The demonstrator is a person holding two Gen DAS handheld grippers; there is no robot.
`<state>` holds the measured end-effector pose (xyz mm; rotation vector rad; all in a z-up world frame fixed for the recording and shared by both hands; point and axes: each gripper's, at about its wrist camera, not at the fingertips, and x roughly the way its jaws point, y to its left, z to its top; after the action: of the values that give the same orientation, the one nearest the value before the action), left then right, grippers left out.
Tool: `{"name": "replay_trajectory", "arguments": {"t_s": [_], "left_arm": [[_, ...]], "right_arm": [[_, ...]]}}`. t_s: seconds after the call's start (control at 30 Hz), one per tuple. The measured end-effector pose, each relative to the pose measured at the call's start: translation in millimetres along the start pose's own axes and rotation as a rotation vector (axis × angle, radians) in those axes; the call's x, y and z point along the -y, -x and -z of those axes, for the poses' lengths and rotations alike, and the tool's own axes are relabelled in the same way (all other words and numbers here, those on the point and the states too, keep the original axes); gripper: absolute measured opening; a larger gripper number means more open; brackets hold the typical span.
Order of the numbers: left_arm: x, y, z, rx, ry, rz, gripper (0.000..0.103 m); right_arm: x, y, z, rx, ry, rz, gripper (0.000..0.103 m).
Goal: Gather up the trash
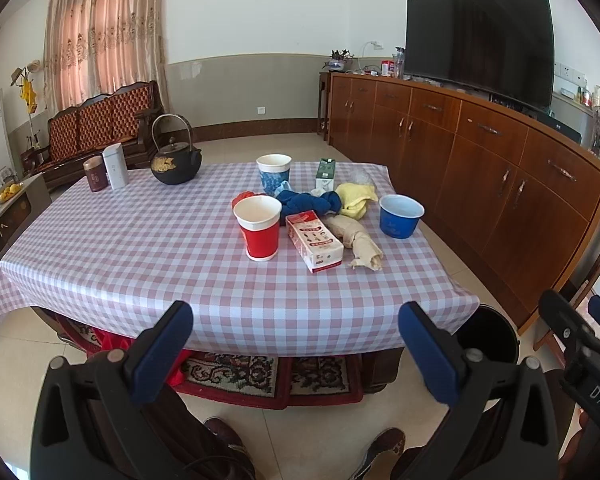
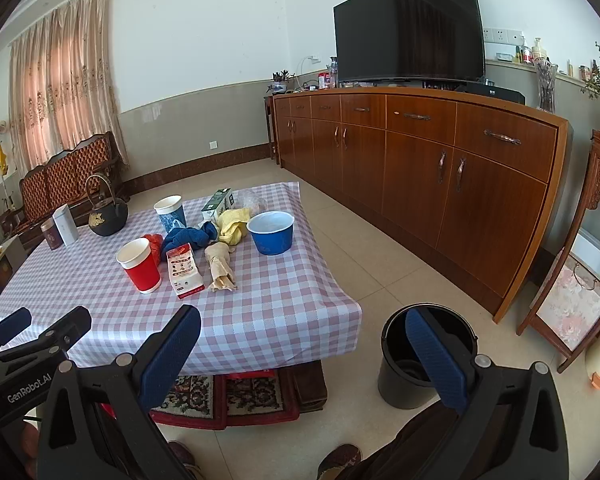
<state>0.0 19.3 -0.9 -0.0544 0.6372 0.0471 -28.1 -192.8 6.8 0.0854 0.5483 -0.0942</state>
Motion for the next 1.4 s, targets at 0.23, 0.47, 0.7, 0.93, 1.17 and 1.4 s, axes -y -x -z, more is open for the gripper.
{"name": "replay_trajectory", "arguments": {"t_s": [0.23,0.47,0.7,0.93,1.17,1.4], "left_arm": [[-3,-4,1,-0.016,-0.004,-0.02,0.103],[-5,-7,0,-0.018,-0.003,-0.025,0.103],[-9,-19,0,-0.025,-0.005,-0.024,0.103],[-15,-39,-2,-0.026,-0.005,-0.049,0.103],[-21,-63,-8,-0.034,-0.004,-0.06,0.103],[-27,-94,-12,-0.06,0.007,-0.086,0.103]], "right_arm": [[-1,-2,0,-0.003,0.005,-0.002,0.103],[-4,-6,1,-0.008,0.012,-0.007,0.103],[-9,-15,1,-0.021,0.025,-0.015,0.103],[-15,-37,2,-0.046,0.036,-0.024,0.103],[-20,-65,-3,-0.06,0.04,-0.032,0.103],[-29,-96,-11,-0.087,0.055,-0.048,0.103]]}}
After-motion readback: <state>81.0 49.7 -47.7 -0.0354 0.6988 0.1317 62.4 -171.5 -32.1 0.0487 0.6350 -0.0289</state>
